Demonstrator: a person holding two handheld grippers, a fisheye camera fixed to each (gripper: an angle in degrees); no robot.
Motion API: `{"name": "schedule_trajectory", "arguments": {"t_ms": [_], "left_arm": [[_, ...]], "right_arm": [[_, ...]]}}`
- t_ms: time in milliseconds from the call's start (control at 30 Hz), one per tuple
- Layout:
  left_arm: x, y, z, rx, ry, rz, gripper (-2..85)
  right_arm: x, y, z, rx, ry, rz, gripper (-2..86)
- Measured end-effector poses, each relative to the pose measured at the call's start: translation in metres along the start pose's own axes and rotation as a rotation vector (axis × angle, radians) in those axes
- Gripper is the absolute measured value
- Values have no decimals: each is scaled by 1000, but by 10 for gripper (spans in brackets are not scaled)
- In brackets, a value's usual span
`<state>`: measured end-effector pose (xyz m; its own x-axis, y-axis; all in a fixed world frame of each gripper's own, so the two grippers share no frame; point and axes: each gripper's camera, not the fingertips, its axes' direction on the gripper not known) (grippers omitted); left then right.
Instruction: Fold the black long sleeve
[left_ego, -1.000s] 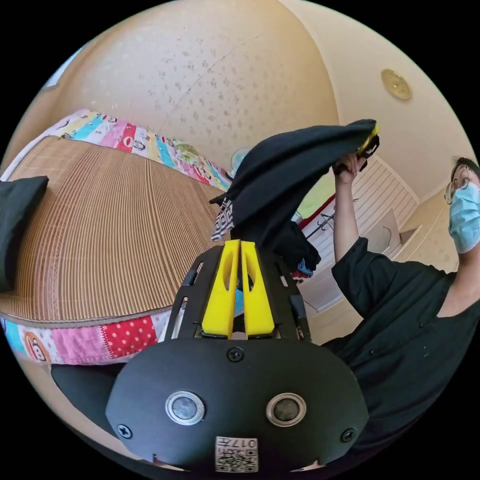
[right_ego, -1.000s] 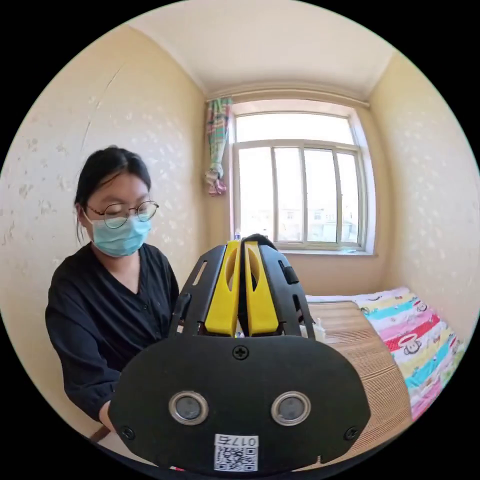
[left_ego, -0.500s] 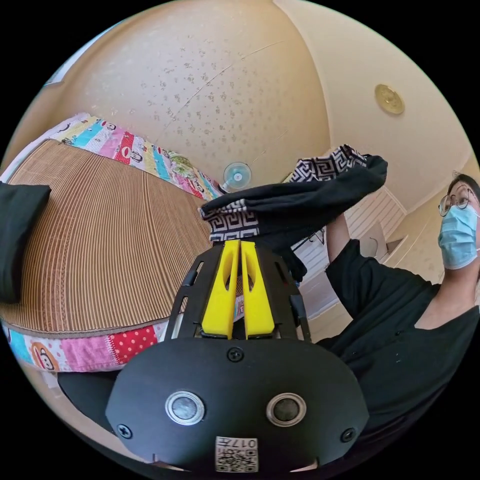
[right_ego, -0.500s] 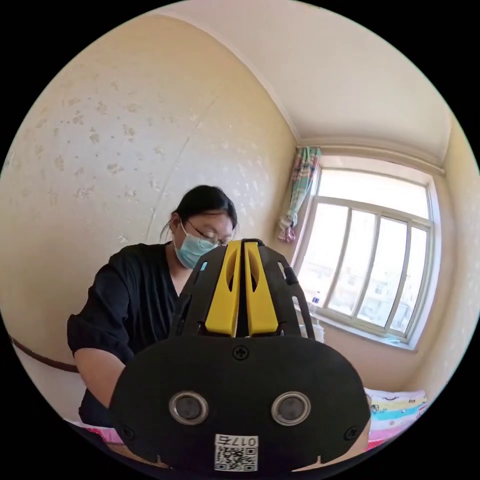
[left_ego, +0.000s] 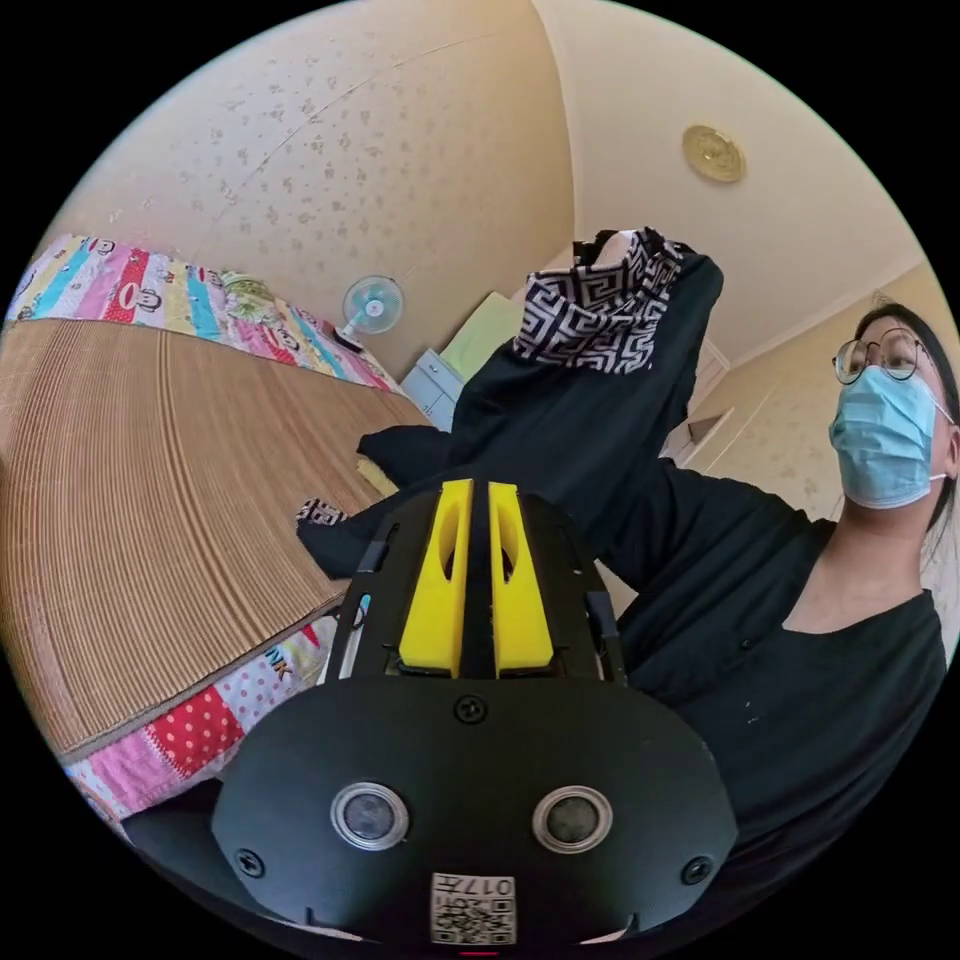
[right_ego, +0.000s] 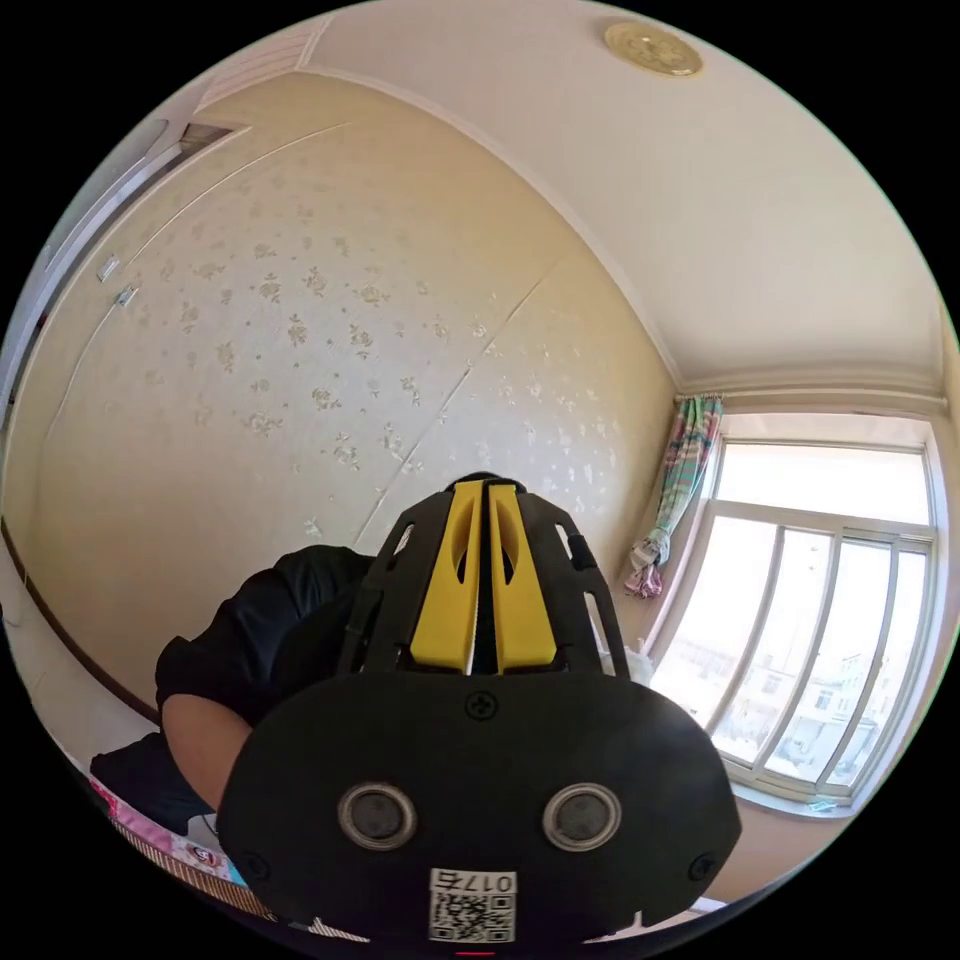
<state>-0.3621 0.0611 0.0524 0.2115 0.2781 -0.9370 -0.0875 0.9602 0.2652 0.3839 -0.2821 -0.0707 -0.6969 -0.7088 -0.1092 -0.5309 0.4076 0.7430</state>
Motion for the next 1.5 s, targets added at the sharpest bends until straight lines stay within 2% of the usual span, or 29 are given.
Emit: {"name": "schedule_trajectory", "arguments": {"t_ms": [67, 133, 200, 267, 367, 533, 733, 800, 867, 967, 1167, 1267, 1333, 1433, 1500], "left_arm": [[10, -16, 24, -51, 109, 22, 54], [19, -25, 48, -125, 132, 31, 73], [30, -27, 69, -168, 80, 53, 87], [43, -21, 87, -190, -48, 72, 95], [58, -7, 89, -152, -209, 91, 107], [67, 7, 72, -80, -304, 85, 109], [75, -3, 111, -117, -274, 216, 111], [83, -4, 120, -84, -299, 293, 98], [89, -5, 126, -71, -239, 351, 48], [86, -5, 117, -40, -148, 306, -3], [95, 5, 52, 102, -152, 265, -9], [109, 14, -20, 288, -213, 232, -10], [121, 24, -69, 429, -250, 227, -10], [143, 47, -144, 662, -341, 218, -10], [158, 57, -175, 745, -393, 239, -10]], "right_arm": [[-2, -4, 10, -23, -23, -4, 8], [-5, -11, 22, -68, -49, -5, 8], [-7, -15, 29, -91, -69, -6, 8], [-10, -20, 35, -102, -78, -10, 8], [-18, -32, 42, -120, -68, -20, 8], [-30, -48, 44, -130, -66, -44, 6], [-31, -44, 36, -49, -91, -97, 6], [-31, -41, 33, -19, -94, -108, 6], [-33, -43, 31, -19, -77, -107, 6], [-43, -49, 27, -38, -18, -98, 6], [-67, -56, 8, -48, 140, -83, 6], [-81, -53, 2, -171, 390, 22, 6], [-93, -47, -1, -287, 629, 111, 7], [-115, -23, -16, -484, 1205, 399, 7], [-127, -5, -26, -508, 1420, 551, 8]]}}
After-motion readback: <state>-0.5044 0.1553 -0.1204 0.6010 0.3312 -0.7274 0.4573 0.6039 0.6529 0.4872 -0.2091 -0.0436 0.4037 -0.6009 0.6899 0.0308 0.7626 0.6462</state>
